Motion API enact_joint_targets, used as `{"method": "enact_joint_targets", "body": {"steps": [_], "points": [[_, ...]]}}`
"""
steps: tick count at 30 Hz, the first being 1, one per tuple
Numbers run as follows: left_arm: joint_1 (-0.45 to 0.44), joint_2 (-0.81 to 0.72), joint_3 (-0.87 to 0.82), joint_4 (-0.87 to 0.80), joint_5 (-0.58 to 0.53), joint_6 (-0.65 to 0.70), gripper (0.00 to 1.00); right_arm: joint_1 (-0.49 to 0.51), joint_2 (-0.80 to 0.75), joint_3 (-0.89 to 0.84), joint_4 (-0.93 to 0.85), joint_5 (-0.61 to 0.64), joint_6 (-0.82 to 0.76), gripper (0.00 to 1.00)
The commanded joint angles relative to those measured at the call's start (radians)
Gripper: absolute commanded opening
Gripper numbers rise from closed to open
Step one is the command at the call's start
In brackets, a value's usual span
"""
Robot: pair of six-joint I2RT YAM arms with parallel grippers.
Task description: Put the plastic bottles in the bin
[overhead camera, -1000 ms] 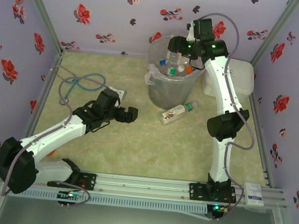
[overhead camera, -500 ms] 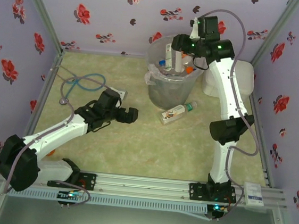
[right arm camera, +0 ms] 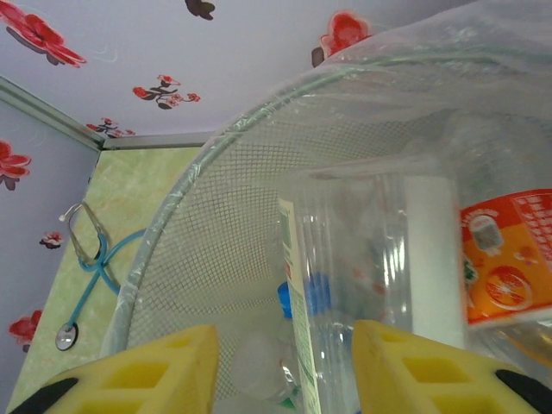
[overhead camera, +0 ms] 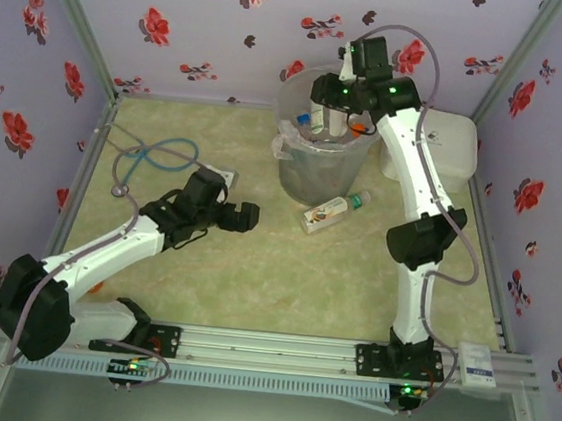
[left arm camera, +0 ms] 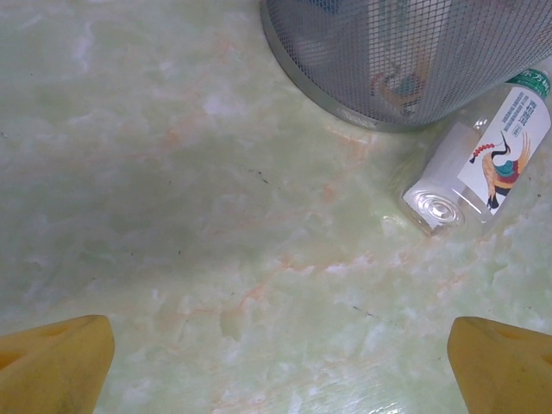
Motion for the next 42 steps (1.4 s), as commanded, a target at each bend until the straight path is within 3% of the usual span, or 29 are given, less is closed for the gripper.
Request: {"method": "enact_joint_targets", "body": {"steps": [1, 6, 13, 17, 21, 28, 42], "points": [[-0.004, -0.008, -0.009, 0.023, 0.001, -0.012, 1.0, -0.02, -0.173, -0.082, 0.017, 0.055, 0.024, 0.48], [-0.003, 0.006, 0.001, 0.029, 0.004, 0.01, 1.0, -0.151, -0.45, -0.497, 0.15, 0.014, 0.122, 0.49], [-0.037, 0.088, 0.051, 0.052, 0.053, 0.082, 1.0, -0.415, -0.797, -1.133, 0.351, -0.079, 0.276, 0.5], [-0.059, 0.15, 0.056, 0.14, 0.098, 0.084, 1.0, -0.441, -0.867, -1.44, 0.564, -0.148, 0.414, 0.42], [-0.084, 0.224, 0.117, 0.137, 0.134, 0.109, 1.0, -0.418, -0.821, -1.677, 0.882, -0.207, 0.583, 0.39], [-0.094, 0.253, 0.142, 0.131, 0.136, 0.089, 1.0, -0.322, -0.559, -1.678, 1.112, -0.195, 0.65, 0.56], [-0.092, 0.152, 0.072, 0.082, 0.042, 0.078, 1.0, -0.239, -0.348, -1.623, 1.18, -0.113, 0.667, 0.55]]}}
